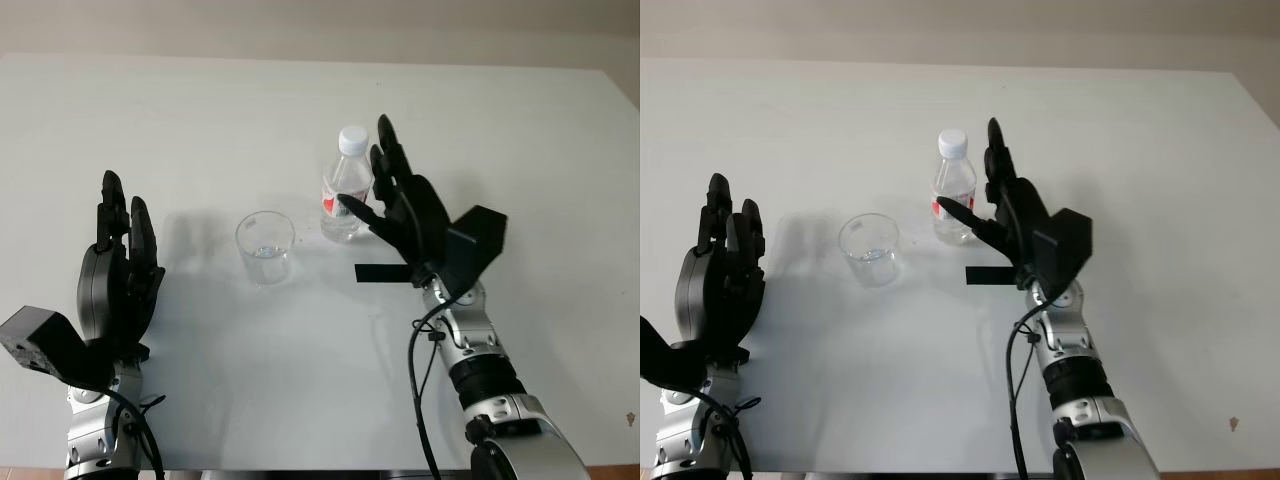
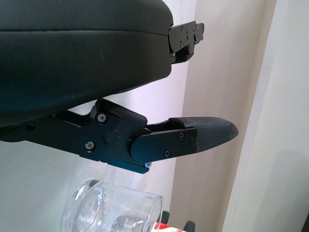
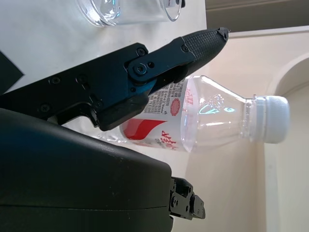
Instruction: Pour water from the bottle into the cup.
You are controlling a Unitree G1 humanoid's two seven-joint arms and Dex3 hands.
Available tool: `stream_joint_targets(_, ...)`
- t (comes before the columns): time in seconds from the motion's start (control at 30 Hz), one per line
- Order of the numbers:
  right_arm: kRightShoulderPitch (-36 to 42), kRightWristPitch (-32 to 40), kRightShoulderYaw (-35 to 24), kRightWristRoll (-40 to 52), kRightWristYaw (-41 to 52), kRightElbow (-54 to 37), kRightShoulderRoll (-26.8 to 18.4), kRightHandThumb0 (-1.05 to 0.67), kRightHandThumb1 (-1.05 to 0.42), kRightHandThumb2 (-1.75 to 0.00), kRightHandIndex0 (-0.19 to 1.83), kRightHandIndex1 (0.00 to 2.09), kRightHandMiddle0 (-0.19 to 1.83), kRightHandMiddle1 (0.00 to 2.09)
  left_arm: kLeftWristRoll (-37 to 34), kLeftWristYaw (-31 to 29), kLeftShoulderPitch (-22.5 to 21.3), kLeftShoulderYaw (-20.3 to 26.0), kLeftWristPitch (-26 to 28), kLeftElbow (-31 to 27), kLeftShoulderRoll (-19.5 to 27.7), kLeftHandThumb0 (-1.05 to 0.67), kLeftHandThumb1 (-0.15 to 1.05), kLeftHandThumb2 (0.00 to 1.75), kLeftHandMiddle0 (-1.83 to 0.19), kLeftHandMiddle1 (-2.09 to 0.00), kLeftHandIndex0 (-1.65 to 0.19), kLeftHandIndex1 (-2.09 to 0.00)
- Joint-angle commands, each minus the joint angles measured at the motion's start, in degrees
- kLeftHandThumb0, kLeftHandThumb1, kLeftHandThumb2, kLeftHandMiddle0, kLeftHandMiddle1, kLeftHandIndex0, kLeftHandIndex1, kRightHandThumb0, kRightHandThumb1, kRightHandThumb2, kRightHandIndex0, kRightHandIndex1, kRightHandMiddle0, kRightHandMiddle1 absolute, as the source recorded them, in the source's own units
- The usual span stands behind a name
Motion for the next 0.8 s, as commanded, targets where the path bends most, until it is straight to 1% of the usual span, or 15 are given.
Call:
stream_joint_targets(0.0, -2.45, -1.40, -0.06, -0.61, -0.69, 3.19, 0.62, -0.82, -0.95, -0.06, -0.19, 0.00, -0.19, 0.00, -0.13, -0.23, -0.18, 0.10, -0.60, 0.98, -0.08, -0.72, 1.05, 0.55, 0.19, -0.02, 0.19, -0.01)
stream_joint_targets(0.2, -6.65, -4.01, -0.08, -1.79, -0.95, 11.91, 1.71, -0.92, -0.92, -0.05, -0.19, 0.00, -0.19, 0.00, 0.00, -0.05, -0.25, 0.23, -1.15, 1.52, -0.15, -0.73, 1.05, 0.54, 0.19, -0.03, 0.19, -0.01)
stream_joint_targets(0.53, -9.11, -8.55, -0.15, -2.68, 0.78, 20.04, 3.48, -0.94, -0.93, -0.05, -0.19, 0.00, -0.19, 0.00, 0.18, -0.56, 0.09, 0.24, -1.34, 1.56, 0.29, -0.71, 1.05, 0.55, 0.19, -0.03, 0.19, 0.00)
stream_joint_targets(0.6, -9.30, -9.13, -0.61, -2.32, 0.97, 20.91, 3.87, -0.89, -0.93, -0.05, -0.19, 0.00, -0.19, 0.00, 0.10, -0.66, -0.05, 0.30, -1.38, 1.74, 0.39, -0.71, 1.05, 0.55, 0.19, -0.03, 0.19, 0.00)
stream_joint_targets(0.67, -9.37, -9.73, -1.68, -1.31, 1.23, 21.64, 4.33, -0.71, -0.93, -0.05, -0.19, 0.00, -0.17, 0.02, 0.22, -0.45, -0.15, 0.32, -1.27, 1.72, 0.45, -0.71, 1.05, 0.54, 0.19, -0.03, 0.19, 0.00)
stream_joint_targets(0.7, -9.52, -9.75, -1.81, -1.51, 0.53, 21.92, 4.34, -0.67, -0.93, -0.05, -0.19, 0.00, -0.16, 0.02, 0.14, -0.44, -0.16, 0.34, -1.12, 1.63, 0.49, -0.71, 1.05, 0.54, 0.19, -0.04, 0.19, -0.01)
stream_joint_targets(0.73, -9.70, -9.79, -1.77, -1.94, -0.38, 22.18, 4.28, -0.58, -0.95, -0.06, -0.05, 0.07, 0.01, 0.11, 0.11, -0.37, -0.16, 0.35, -0.99, 1.54, 0.49, -0.71, 1.05, 0.54, 0.19, -0.04, 0.19, -0.01)
stream_joint_targets(0.77, -10.01, -9.37, -1.44, -2.73, -1.50, 22.47, 4.04, -0.53, -0.96, -0.07, 0.07, 0.13, 0.15, 0.19, 0.16, -0.27, -0.16, 0.33, -0.94, 1.46, 0.51, -0.70, 1.05, 0.54, 0.18, -0.04, 0.18, -0.02)
